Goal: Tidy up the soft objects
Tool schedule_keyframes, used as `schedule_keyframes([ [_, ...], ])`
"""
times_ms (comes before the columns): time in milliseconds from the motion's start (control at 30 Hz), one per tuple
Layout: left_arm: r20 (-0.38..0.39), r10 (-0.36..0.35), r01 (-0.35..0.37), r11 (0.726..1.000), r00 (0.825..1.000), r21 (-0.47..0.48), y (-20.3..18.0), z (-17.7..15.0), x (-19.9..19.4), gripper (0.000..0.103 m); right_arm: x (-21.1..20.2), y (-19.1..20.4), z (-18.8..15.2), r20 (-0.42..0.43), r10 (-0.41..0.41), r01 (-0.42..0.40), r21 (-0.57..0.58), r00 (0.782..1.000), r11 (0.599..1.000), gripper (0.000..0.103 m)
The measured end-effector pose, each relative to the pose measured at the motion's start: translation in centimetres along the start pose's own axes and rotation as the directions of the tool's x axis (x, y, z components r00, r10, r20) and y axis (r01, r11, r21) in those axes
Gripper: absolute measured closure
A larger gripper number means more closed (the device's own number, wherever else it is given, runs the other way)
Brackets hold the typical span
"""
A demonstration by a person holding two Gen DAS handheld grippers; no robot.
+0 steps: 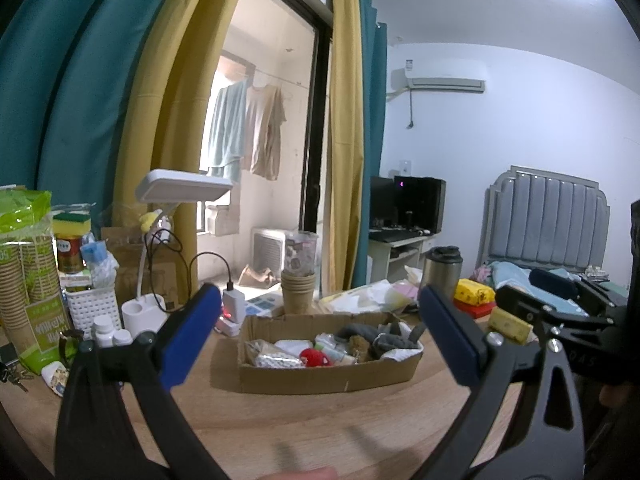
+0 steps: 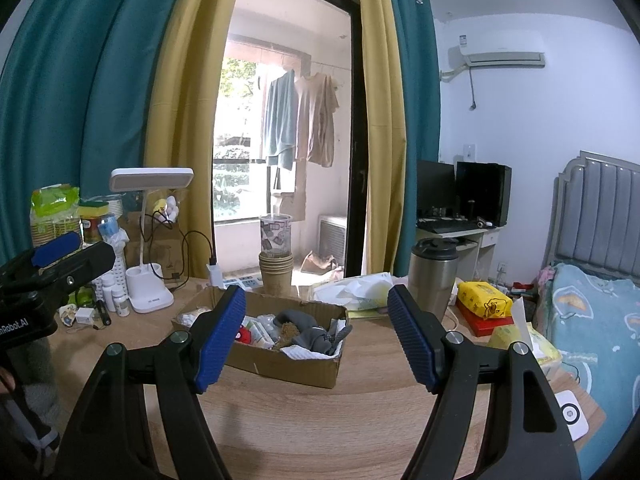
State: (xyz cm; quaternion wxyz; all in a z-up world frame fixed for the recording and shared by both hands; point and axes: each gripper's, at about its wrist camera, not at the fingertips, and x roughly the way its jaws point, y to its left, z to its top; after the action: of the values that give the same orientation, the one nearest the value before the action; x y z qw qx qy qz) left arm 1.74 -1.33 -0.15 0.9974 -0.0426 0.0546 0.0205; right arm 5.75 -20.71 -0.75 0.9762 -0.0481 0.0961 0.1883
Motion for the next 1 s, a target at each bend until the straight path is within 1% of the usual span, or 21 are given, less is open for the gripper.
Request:
schedule_keyframes([
  [1000, -0.002, 0.001, -0.001, 1.0, 1.0, -0.001, 0.03, 0.01, -0.04, 0.003, 0.0, 0.01, -0.14, -0.006, 0.001, -0.001, 0.001, 1.0, 1.0, 0.027],
])
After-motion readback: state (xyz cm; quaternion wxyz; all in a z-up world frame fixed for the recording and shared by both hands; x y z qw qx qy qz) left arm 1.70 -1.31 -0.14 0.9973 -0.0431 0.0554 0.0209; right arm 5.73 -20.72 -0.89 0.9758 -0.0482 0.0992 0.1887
